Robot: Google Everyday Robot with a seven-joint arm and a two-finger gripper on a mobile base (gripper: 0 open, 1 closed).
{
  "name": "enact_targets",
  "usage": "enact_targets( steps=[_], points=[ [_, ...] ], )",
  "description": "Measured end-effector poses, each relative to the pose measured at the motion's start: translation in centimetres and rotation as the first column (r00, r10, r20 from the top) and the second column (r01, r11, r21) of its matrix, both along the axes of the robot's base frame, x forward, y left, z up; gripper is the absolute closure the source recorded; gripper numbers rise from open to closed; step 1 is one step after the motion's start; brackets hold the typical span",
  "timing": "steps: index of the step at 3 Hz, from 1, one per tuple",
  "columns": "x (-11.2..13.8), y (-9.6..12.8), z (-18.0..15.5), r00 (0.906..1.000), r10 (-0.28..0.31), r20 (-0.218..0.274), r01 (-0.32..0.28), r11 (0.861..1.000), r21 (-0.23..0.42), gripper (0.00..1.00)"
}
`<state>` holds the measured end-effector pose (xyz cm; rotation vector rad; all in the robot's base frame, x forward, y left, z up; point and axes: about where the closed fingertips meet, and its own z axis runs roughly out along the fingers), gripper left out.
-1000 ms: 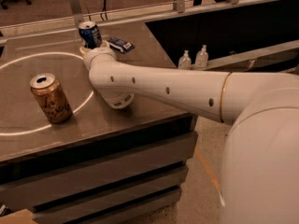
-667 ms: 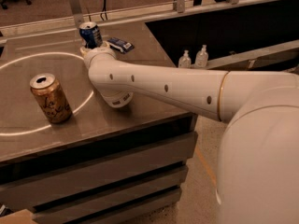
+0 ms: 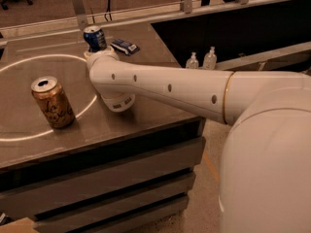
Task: Move pepsi can near rxbar blueberry
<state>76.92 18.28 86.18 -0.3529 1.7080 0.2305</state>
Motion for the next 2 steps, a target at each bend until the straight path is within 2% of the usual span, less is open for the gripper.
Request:
enact_targets(
  steps=[1,2],
  points=[
    [-0.03,0.1,-0.26,0.9999,0.0,-0.012,0.0,1.0,0.0,0.3],
    [-0.07,0.11,-0.29,0.9999,-0.001,-0.015,0.001,1.0,0.001,0.01]
  ],
)
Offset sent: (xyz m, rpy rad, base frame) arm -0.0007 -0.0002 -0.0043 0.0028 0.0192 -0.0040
